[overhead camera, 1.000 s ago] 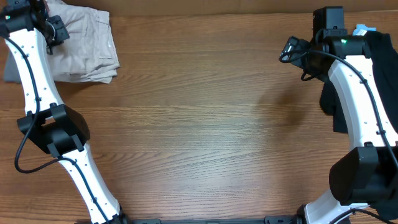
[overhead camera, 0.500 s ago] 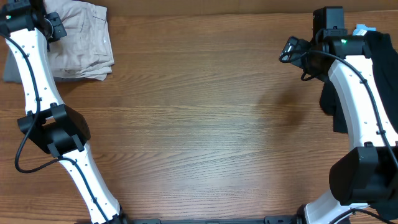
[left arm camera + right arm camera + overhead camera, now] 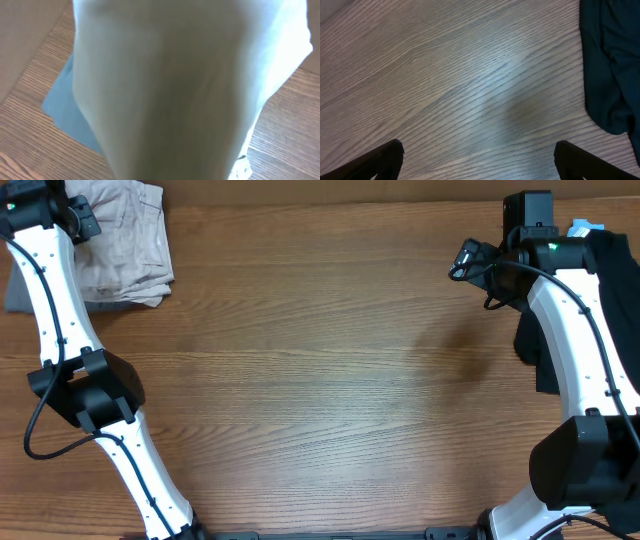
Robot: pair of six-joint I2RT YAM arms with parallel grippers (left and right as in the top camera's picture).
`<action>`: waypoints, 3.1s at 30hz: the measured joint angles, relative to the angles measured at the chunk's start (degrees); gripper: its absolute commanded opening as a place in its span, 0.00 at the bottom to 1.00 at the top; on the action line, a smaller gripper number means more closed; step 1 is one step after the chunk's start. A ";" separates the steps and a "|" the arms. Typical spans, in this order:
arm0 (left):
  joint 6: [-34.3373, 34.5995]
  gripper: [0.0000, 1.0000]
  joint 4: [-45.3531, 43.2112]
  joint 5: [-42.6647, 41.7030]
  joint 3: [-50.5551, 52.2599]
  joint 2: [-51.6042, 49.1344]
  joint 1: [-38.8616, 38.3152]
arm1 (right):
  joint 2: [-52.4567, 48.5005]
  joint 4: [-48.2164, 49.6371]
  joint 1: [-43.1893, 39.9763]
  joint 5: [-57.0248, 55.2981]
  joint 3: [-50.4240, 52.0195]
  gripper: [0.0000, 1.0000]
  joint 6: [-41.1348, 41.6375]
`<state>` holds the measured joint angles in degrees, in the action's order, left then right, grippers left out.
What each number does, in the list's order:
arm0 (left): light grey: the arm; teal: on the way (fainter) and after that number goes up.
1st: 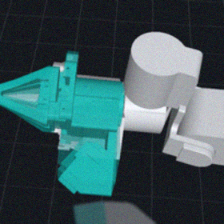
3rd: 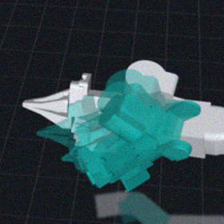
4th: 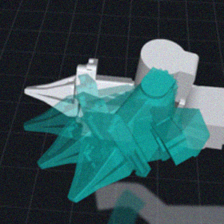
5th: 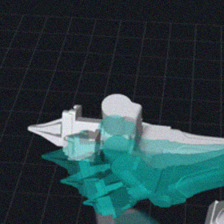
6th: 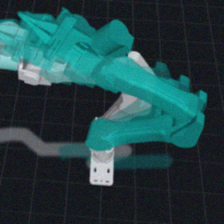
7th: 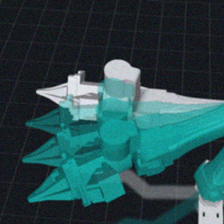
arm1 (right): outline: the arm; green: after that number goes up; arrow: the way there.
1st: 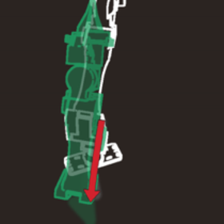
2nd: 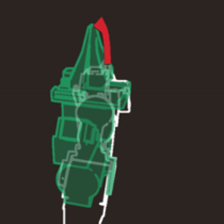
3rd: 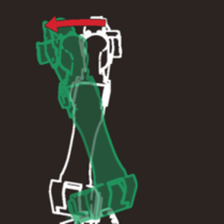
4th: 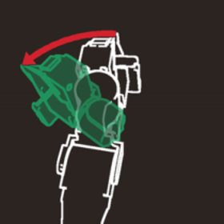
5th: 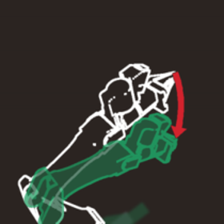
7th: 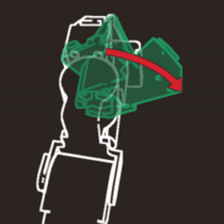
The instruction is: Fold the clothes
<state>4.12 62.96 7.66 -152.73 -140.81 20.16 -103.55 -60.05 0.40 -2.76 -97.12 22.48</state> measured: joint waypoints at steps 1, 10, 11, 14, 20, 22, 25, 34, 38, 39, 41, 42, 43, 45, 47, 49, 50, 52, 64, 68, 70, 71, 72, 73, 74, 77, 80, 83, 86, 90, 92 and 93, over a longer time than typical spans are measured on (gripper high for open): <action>0.00 0.04 -0.33 0.17 0.00 0.00 0.17 | 0.00 0.02 0.00 0.02 0.00 1.00 0.02; 0.02 0.05 -5.55 0.92 -0.13 -3.08 3.78 | 0.00 0.00 0.00 0.02 0.00 1.00 -0.02; 0.04 0.05 -6.69 1.03 -0.13 -3.96 4.33 | 0.00 0.02 0.00 0.02 0.00 1.00 0.00; 0.17 0.05 -9.33 1.20 -0.13 -6.27 5.60 | 0.00 0.00 0.00 0.02 0.00 1.00 0.00; -0.26 1.00 -17.31 1.92 -0.13 -10.91 8.31 | 0.00 0.02 0.00 0.02 0.00 1.00 0.00; -0.24 1.00 -19.76 2.51 -0.13 -11.67 9.33 | 0.00 0.00 0.00 0.00 0.00 1.00 0.00; 0.17 1.00 -20.72 3.26 -0.22 -11.74 10.93 | 0.00 0.00 0.00 0.02 0.00 1.00 0.00; 1.62 0.27 -14.75 2.29 -0.72 -10.99 12.81 | 0.00 0.00 0.00 0.02 0.00 1.00 -0.02; 3.32 0.04 -7.54 -1.16 -0.76 -8.94 11.93 | 0.00 0.00 0.00 0.02 0.00 1.00 0.02; 3.72 0.04 -6.12 -1.60 -0.79 -8.52 11.69 | 0.00 0.02 0.00 0.02 0.00 1.00 -0.02; 4.48 0.04 -3.89 -2.49 -1.14 -8.11 11.30 | 0.00 0.00 0.00 0.00 0.00 1.00 -0.02; 4.63 0.04 -3.67 -2.89 -1.22 -8.11 11.10 | 0.00 0.00 0.00 0.02 0.00 1.00 -0.02; 4.79 0.04 -3.45 -3.10 -1.22 -8.13 10.93 | 0.00 0.00 0.00 0.00 0.00 1.00 0.00; 4.76 0.04 -3.10 -3.39 -1.22 -8.24 10.78 | 0.00 0.00 0.00 0.00 0.00 1.00 0.00; 4.79 0.04 -3.13 -2.91 -1.22 -8.44 10.82 | 0.00 0.00 0.00 0.02 0.00 1.00 0.00; 4.76 0.04 -3.32 -1.09 -1.25 -8.94 10.95 | 0.00 0.00 0.00 0.00 0.00 1.00 0.00; 4.74 0.04 -3.56 0.17 -1.27 -9.33 11.06 | 0.00 0.00 0.00 0.00 0.00 1.00 0.00; 4.50 0.04 -4.20 3.04 -1.31 -10.51 11.37 | 0.00 -0.02 0.00 0.04 0.00 1.00 0.00; 1.03 0.06 -5.09 2.84 -1.33 -16.87 15.21 | 0.00 0.02 0.00 0.02 0.00 1.00 0.00; 1.84 0.11 -5.38 4.61 -1.46 -16.87 15.54 | 0.00 0.00 0.00 0.00 0.00 1.00 0.00; 2.97 0.11 -5.31 4.48 -1.49 -16.57 15.72 | 0.00 0.02 0.00 0.02 0.00 1.00 0.00; 3.45 0.11 -5.20 4.07 -1.49 -16.15 15.72 | 0.00 0.00 0.00 0.02 0.00 1.00 -0.02; 4.22 0.11 -5.01 3.41 -1.49 -15.26 15.72 | 0.00 0.02 0.00 0.02 0.00 1.00 0.00; 4.79 0.11 -4.76 2.86 -1.49 -14.58 15.69 | 0.00 0.02 0.00 0.00 0.00 1.00 0.00; 5.60 0.12 -4.24 1.88 -1.49 -13.11 15.47 | 0.00 0.00 0.00 0.00 0.00 1.00 0.02; 8.09 0.24 -2.71 -1.53 -1.49 -6.97 15.13 | 0.00 0.02 0.00 0.00 0.00 1.00 0.00; 10.75 0.51 -1.05 -5.81 -1.51 0.44 14.25 | 0.00 -0.02 0.00 0.02 0.00 1.00 0.02; 12.44 0.63 2.49 -12.74 -2.40 8.87 12.66 | 0.00 0.02 0.00 0.02 0.00 1.00 -0.02; 13.07 1.00 8.79 -20.04 -3.37 15.08 10.84 | 0.00 0.17 0.00 0.00 0.00 1.00 0.02; 13.81 1.00 17.03 -26.97 -4.00 18.34 7.98 | 0.00 5.20 0.00 1.64 0.00 1.00 -0.02; 13.90 1.00 20.63 -29.00 -3.87 17.97 6.40 | 0.00 5.16 0.00 3.96 0.00 1.00 -0.02; 13.94 1.00 22.40 -29.57 -3.65 17.73 5.70 | 0.00 5.14 -0.02 5.66 -0.02 1.00 0.00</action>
<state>18.06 85.36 -21.91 -156.38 -123.09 25.87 -103.55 -54.92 0.38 2.90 -97.14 22.48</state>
